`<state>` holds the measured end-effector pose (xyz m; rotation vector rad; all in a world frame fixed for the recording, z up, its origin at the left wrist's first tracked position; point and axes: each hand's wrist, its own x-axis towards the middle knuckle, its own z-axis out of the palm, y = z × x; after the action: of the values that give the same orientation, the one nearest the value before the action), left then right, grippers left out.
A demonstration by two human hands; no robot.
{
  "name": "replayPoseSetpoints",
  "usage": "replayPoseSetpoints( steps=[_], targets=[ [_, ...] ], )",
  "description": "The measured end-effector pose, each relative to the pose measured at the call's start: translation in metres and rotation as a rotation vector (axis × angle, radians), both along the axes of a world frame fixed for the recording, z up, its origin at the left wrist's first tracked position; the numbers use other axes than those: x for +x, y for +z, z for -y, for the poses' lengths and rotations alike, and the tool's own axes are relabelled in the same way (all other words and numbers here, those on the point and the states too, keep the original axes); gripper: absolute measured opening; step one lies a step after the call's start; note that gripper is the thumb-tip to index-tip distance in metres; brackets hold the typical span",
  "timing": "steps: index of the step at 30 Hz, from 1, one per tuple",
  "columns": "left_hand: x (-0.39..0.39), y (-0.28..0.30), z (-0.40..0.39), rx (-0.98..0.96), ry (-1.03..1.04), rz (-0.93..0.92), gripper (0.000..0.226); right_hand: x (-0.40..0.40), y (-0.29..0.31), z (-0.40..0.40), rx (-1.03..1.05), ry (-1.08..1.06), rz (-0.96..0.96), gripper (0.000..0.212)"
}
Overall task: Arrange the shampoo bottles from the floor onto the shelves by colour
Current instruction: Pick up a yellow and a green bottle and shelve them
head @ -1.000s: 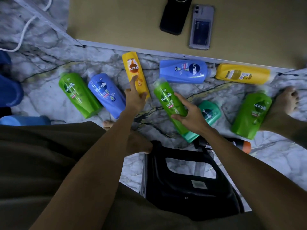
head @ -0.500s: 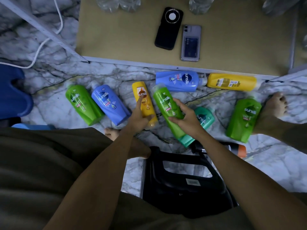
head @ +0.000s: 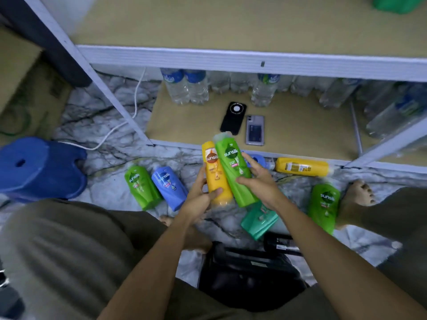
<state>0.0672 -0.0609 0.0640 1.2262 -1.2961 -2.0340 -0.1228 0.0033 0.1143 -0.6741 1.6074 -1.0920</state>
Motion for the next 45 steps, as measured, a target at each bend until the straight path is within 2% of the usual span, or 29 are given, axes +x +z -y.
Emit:
replayPoseSetpoints(
  steps=[8, 16, 24, 33, 45],
  targets=[
    [0.001, 0.106, 0.011, -0.231, 0.03, -0.177, 0.103, -0.009, 0.081, 0.003, -0.254, 0.026, -0.041, 0.087],
    [-0.004, 0.215, 0.028, -0.551, 0.032, -0.239, 0.108, -0.01, 0.18, 0.012, -0.511, 0.005, -0.136, 0.094],
    [-0.009, 0.329, 0.043, -0.781, 0.004, -0.304, 0.092, -0.011, 0.291, 0.015, -0.72, -0.016, -0.098, 0.095],
    [-0.02, 0.454, 0.061, -1.021, -0.008, -0.433, 0.085, -0.017, 0.406, 0.028, -0.94, -0.068, -0.225, 0.094],
    [-0.039, 0.596, 0.099, -1.29, -0.028, -0.441, 0.081, -0.026, 0.548, 0.059, -1.199, -0.084, -0.417, 0.085]
  ],
)
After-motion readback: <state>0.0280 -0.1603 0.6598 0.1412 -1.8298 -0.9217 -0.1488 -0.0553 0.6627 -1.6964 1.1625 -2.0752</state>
